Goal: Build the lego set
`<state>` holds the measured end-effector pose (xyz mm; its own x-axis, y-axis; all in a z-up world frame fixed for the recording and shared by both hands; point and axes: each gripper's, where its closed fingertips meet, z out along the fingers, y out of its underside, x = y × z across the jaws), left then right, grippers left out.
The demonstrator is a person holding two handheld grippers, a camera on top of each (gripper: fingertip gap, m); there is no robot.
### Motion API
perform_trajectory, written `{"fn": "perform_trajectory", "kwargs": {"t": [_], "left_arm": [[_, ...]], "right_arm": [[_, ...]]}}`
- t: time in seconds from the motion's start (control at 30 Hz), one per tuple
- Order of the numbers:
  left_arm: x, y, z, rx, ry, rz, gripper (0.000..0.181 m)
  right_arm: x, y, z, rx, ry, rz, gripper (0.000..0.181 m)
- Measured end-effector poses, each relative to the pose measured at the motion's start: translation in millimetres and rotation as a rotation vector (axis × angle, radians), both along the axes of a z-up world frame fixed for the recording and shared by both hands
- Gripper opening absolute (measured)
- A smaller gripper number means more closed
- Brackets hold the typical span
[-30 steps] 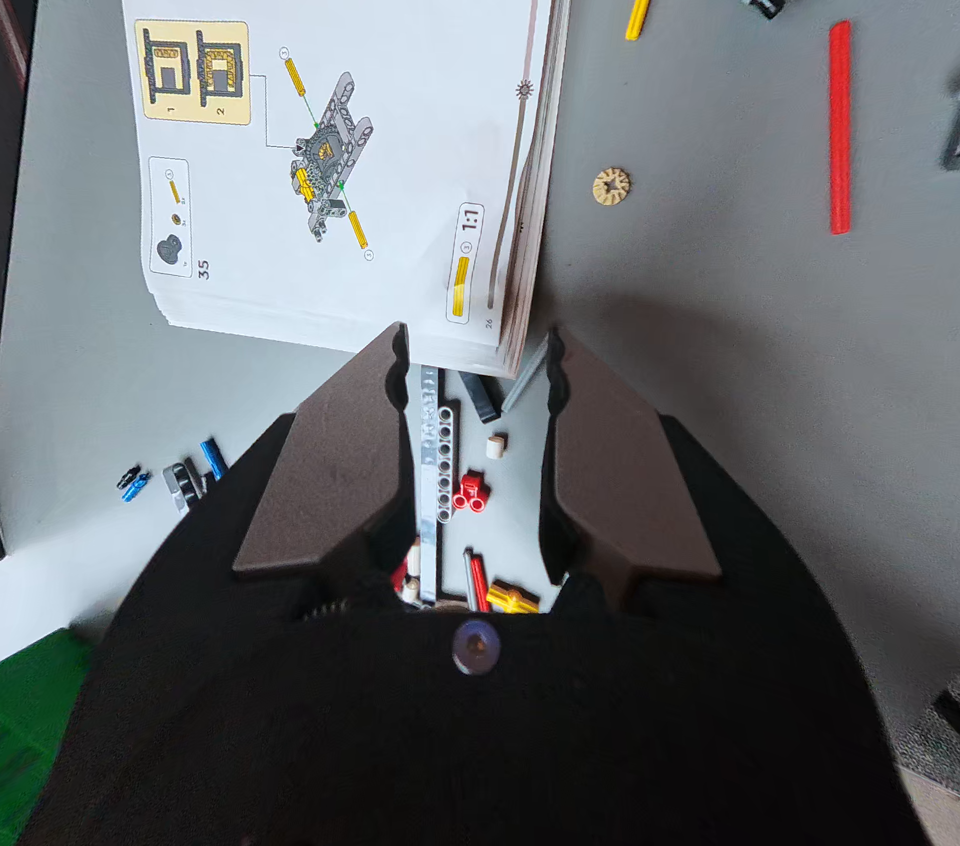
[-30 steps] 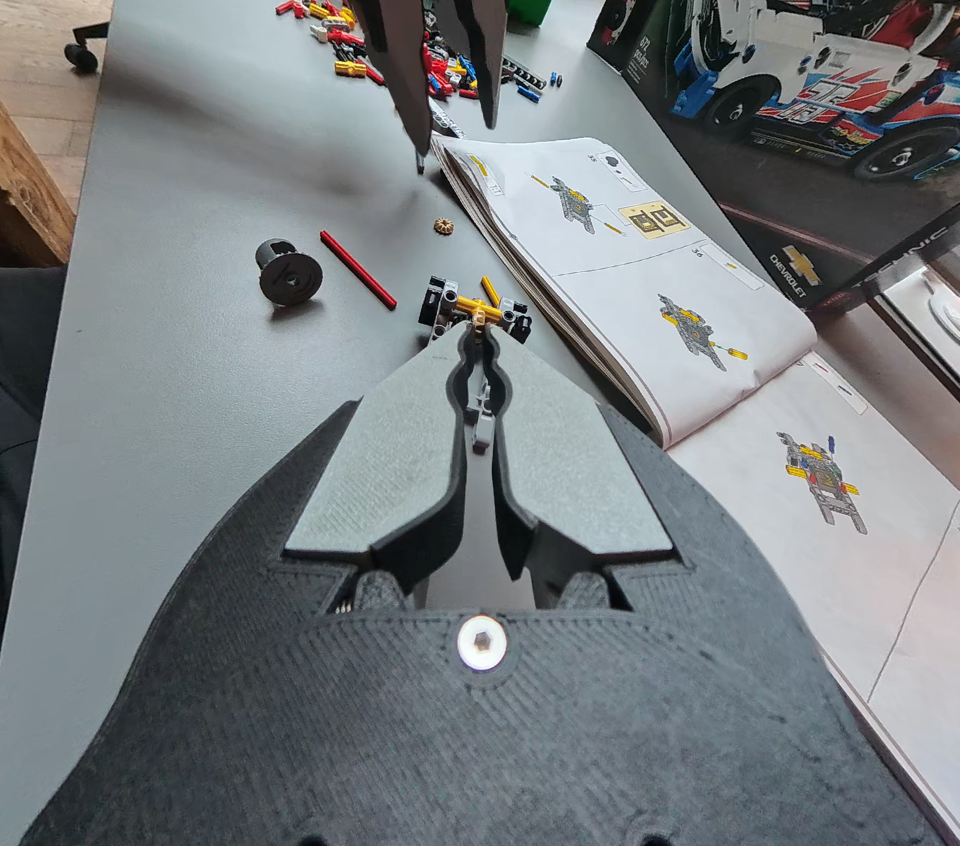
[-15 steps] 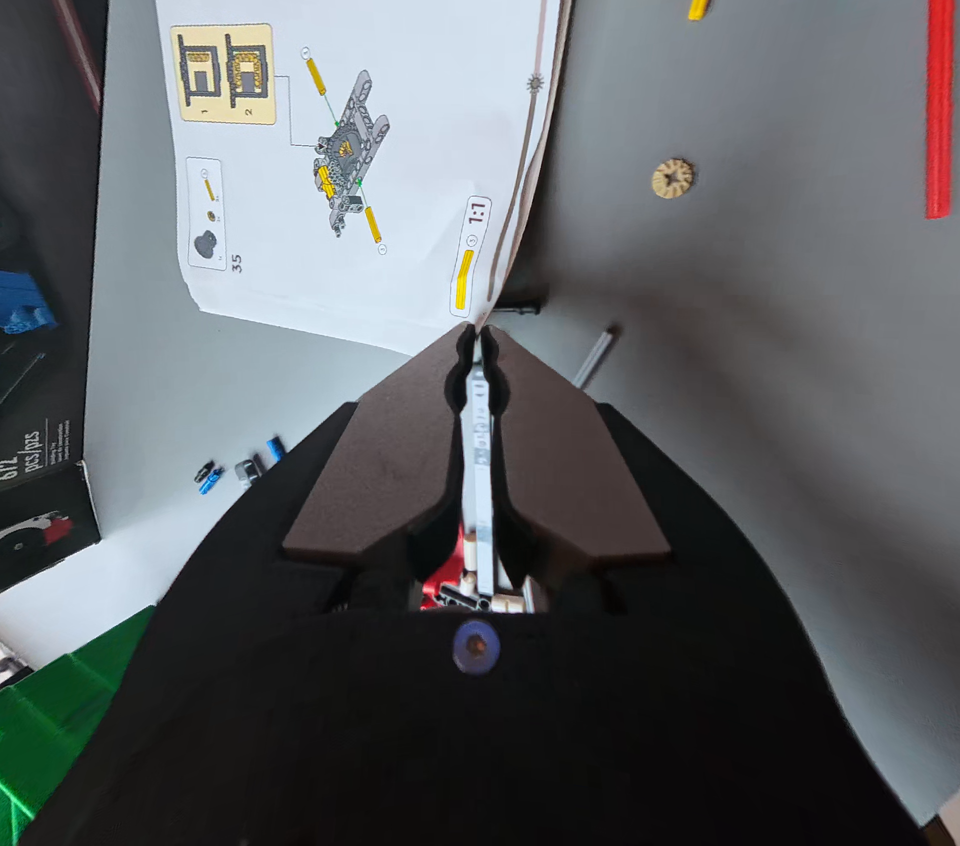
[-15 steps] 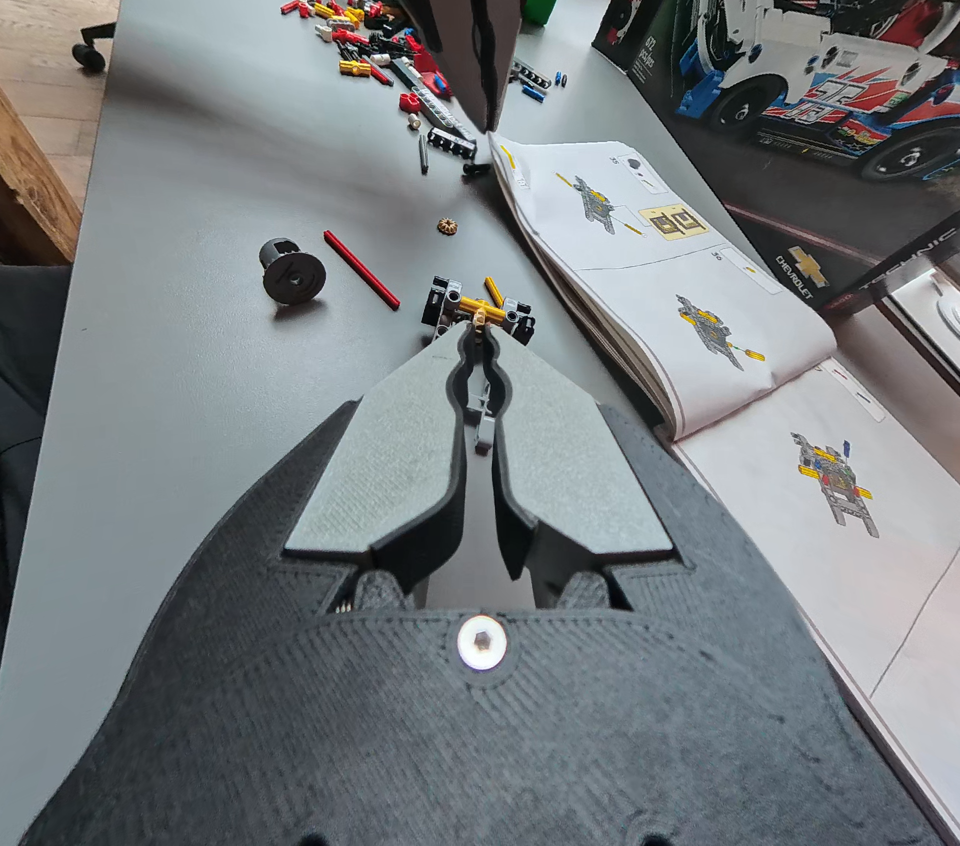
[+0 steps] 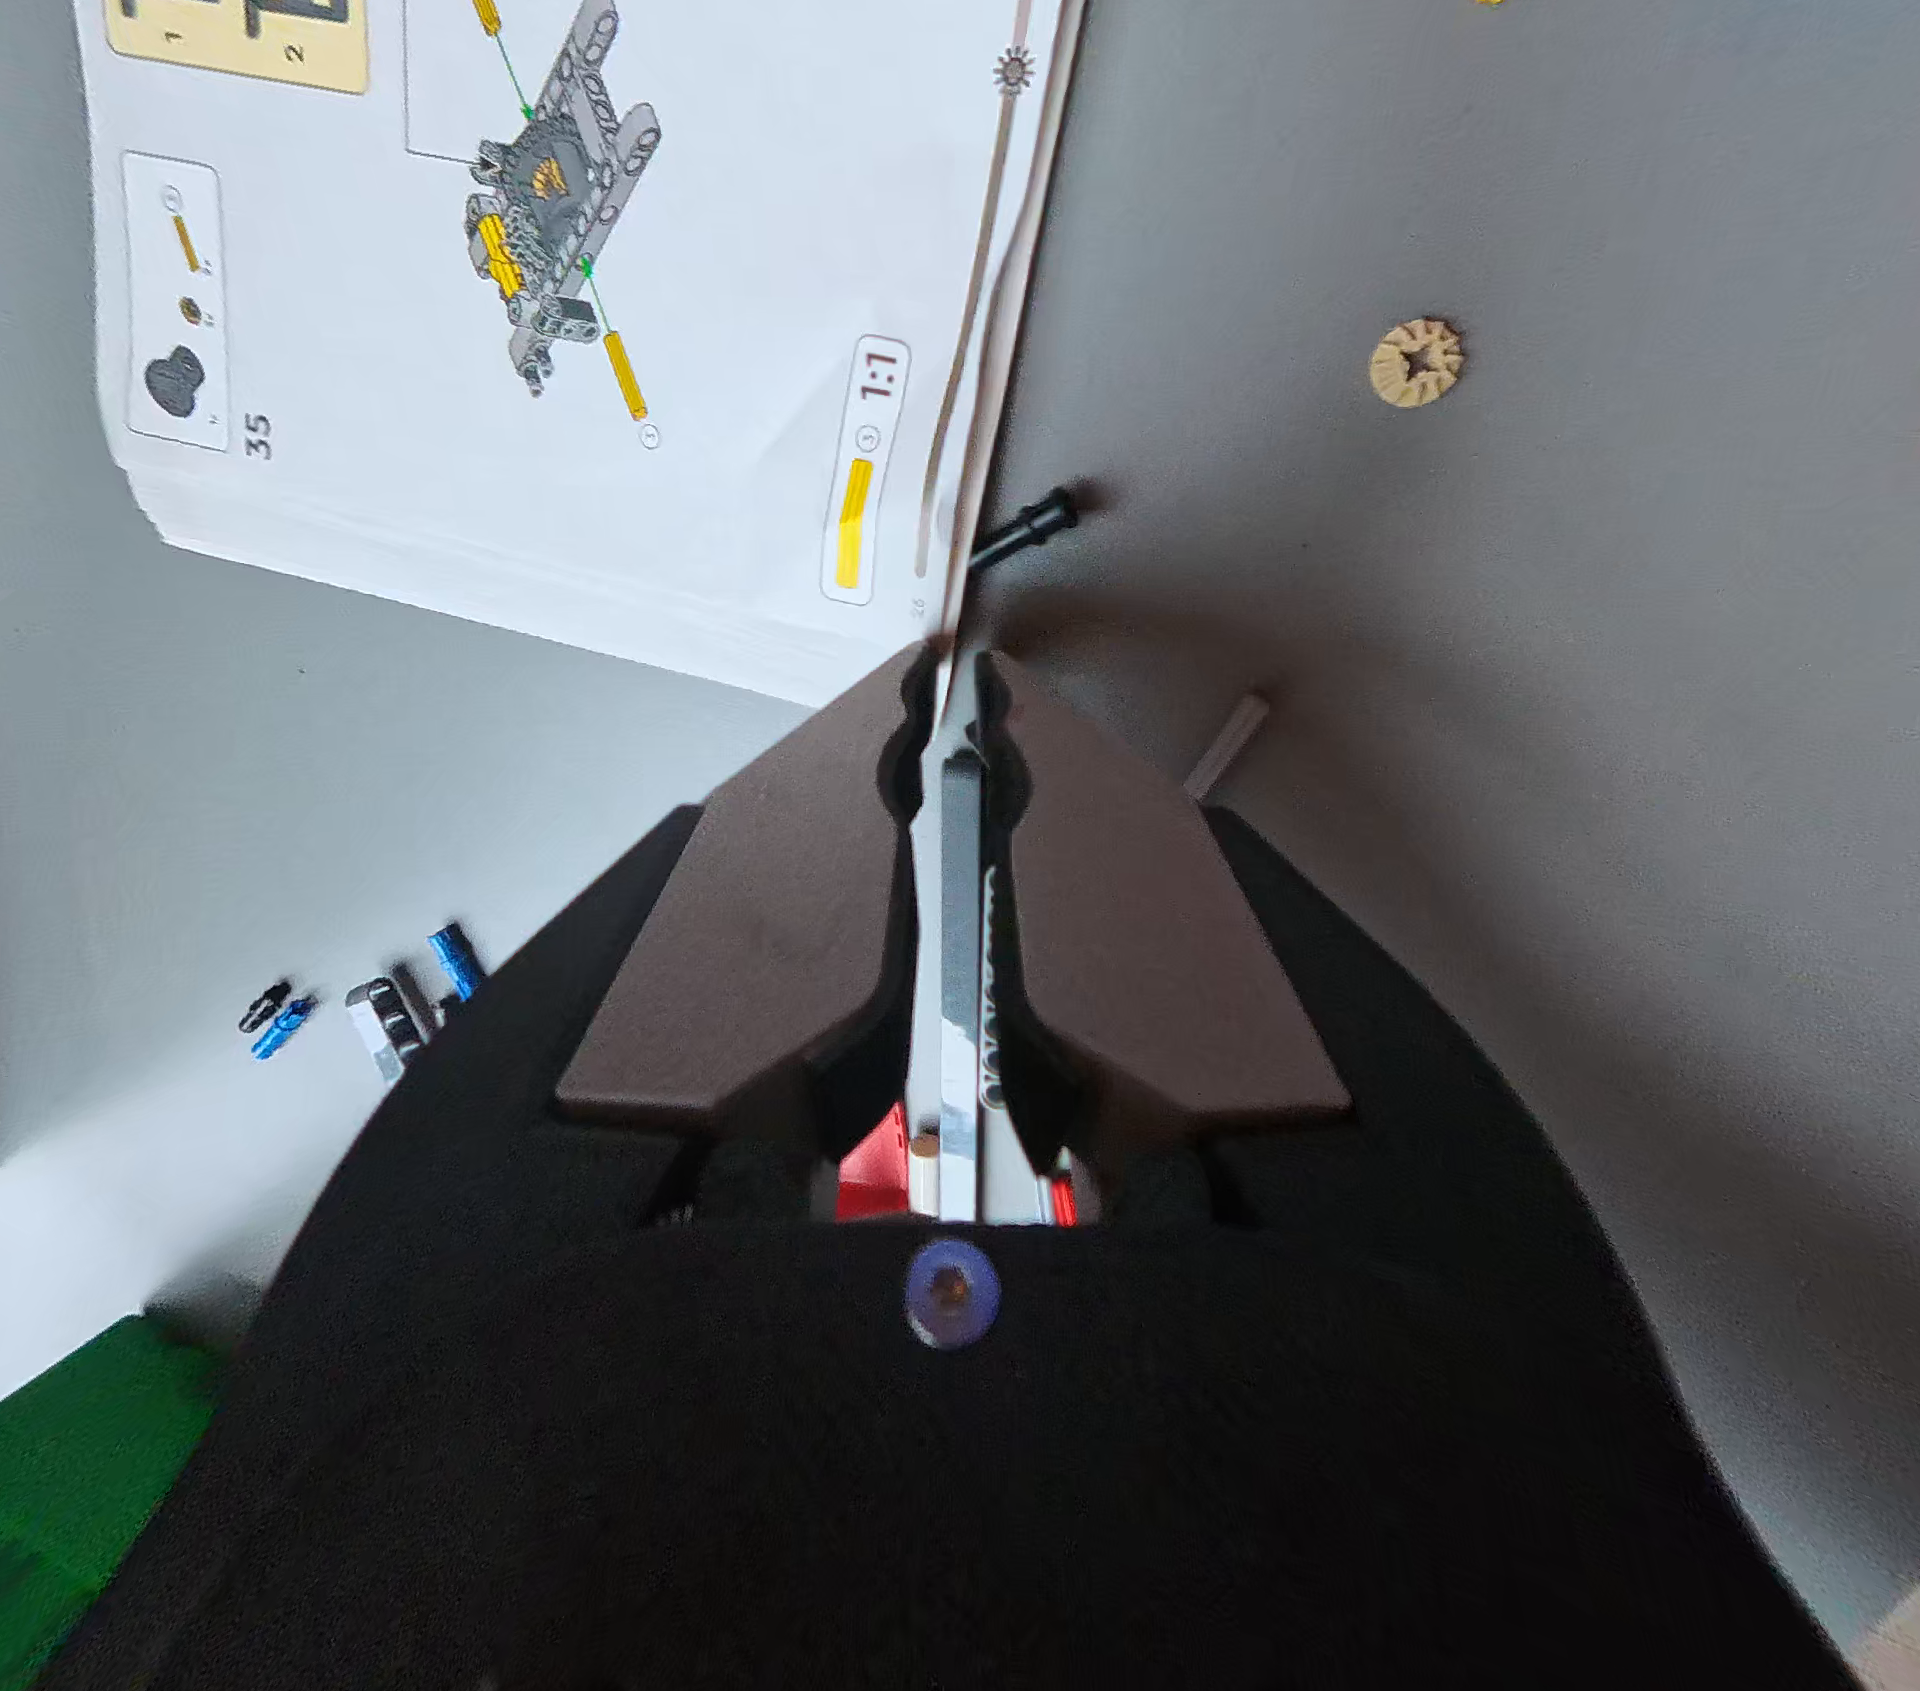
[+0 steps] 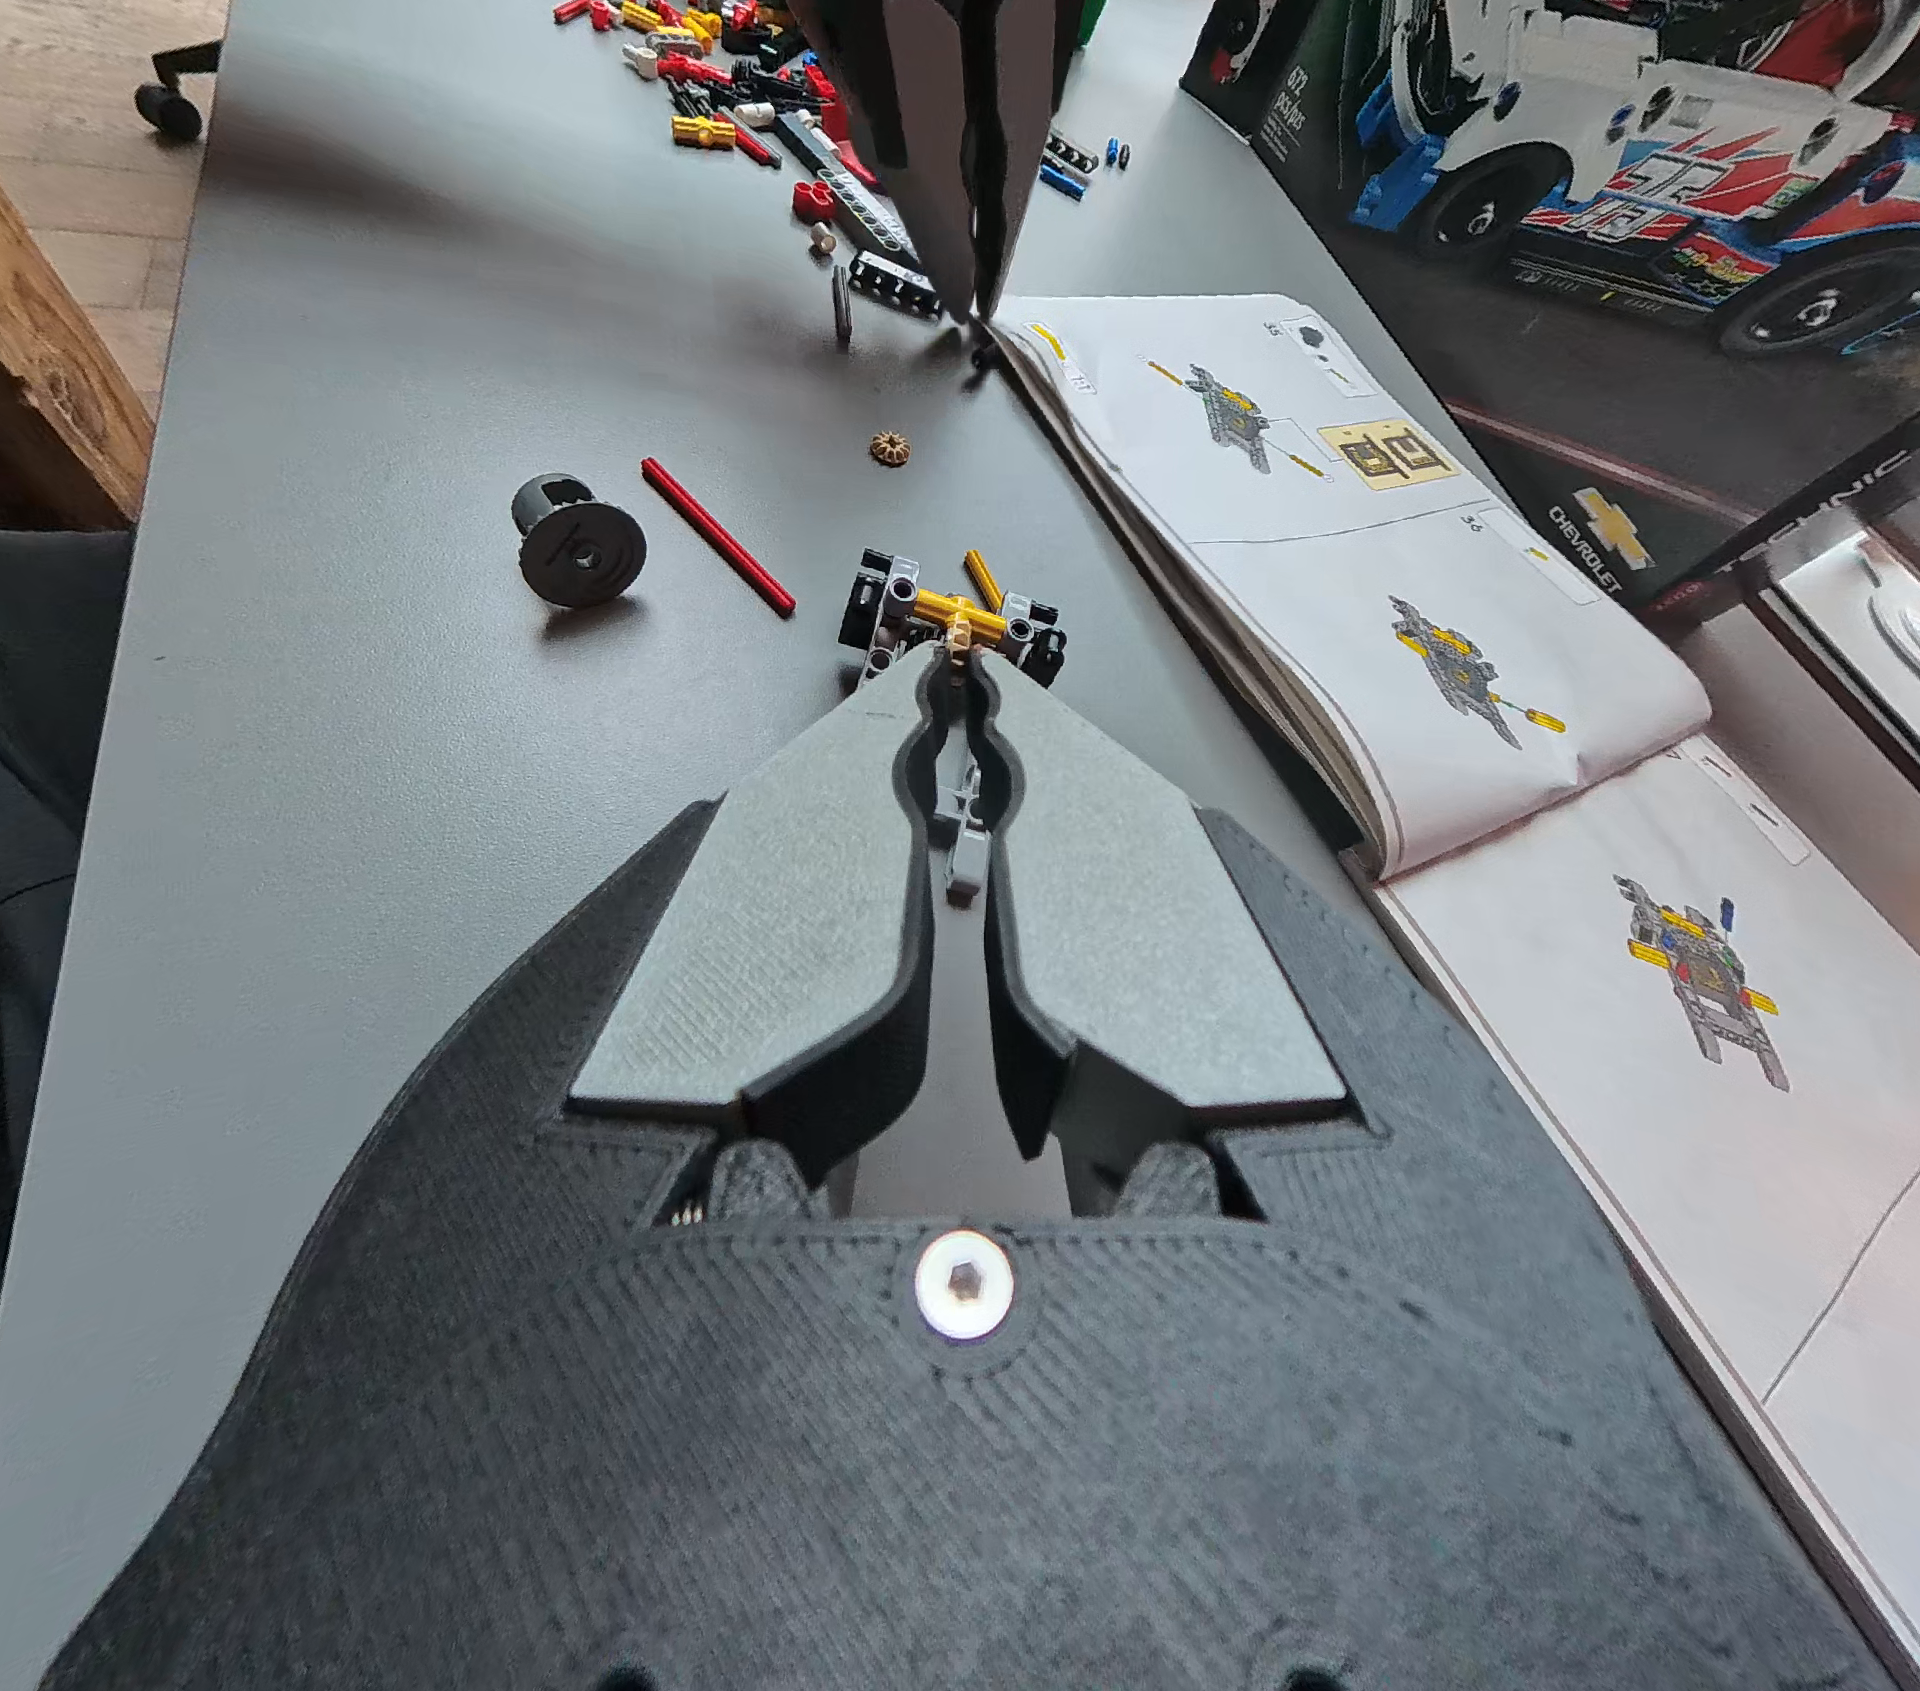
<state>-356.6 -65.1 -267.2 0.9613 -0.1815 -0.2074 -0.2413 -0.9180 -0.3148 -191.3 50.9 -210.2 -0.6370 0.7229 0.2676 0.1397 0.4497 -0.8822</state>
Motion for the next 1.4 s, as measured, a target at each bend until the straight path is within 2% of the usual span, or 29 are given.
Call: {"fn": "perform_trajectory", "kwargs": {"t": [0.13, 0.23, 0.37, 0.47, 0.57, 0.73, 1.13, 1.27, 1.4], "left_arm": [[3.3, 8.2, 8.2, 0.051, -0.019, -0.002, 0.013], [18.4, 15.8, 14.1, 0.075, -0.07, -0.062, 0.024], [25.5, 20.2, 8.2, 0.025, -0.044, -0.156, 0.027], [28.5, 23.1, 0.7, -0.025, -0.065, -0.206, 0.025], [26.0, 23.7, -2.0, -0.065, -0.072, -0.233, 0.006], [26.7, 14.5, -2.7, -0.106, -0.086, -0.23, 0.0], [14.0, -41.7, 1.0, -0.111, -0.078, -0.142, 0.0], [19.1, -38.2, 18.1, -0.019, -0.111, -0.12, 0.007], [46.2, -28.4, 23.9, 0.024, -0.184, -0.175, 0.021]], "right_arm": [[0.2, -0.1, 0.3, -0.001, 0.001, 0.001, 0.0], [0.0, 0.4, 0.2, -0.004, 0.0, 0.0, 0.0], [0.0, 0.3, 0.4, -0.007, -0.001, 0.001, 0.0], [0.0, 0.7, 0.4, -0.008, -0.001, -0.001, 0.0], [-0.1, 1.6, 1.0, -0.012, 0.0, -0.003, 0.0], [0.1, 1.7, 1.6, -0.022, -0.002, 0.0, 0.0], [0.7, 0.3, 1.2, -0.018, -0.003, 0.005, 0.0], [0.2, 0.6, 0.8, -0.014, -0.003, 0.001, 0.0], [-0.1, 1.2, 0.7, -0.014, -0.004, -0.003, 0.0]]}}
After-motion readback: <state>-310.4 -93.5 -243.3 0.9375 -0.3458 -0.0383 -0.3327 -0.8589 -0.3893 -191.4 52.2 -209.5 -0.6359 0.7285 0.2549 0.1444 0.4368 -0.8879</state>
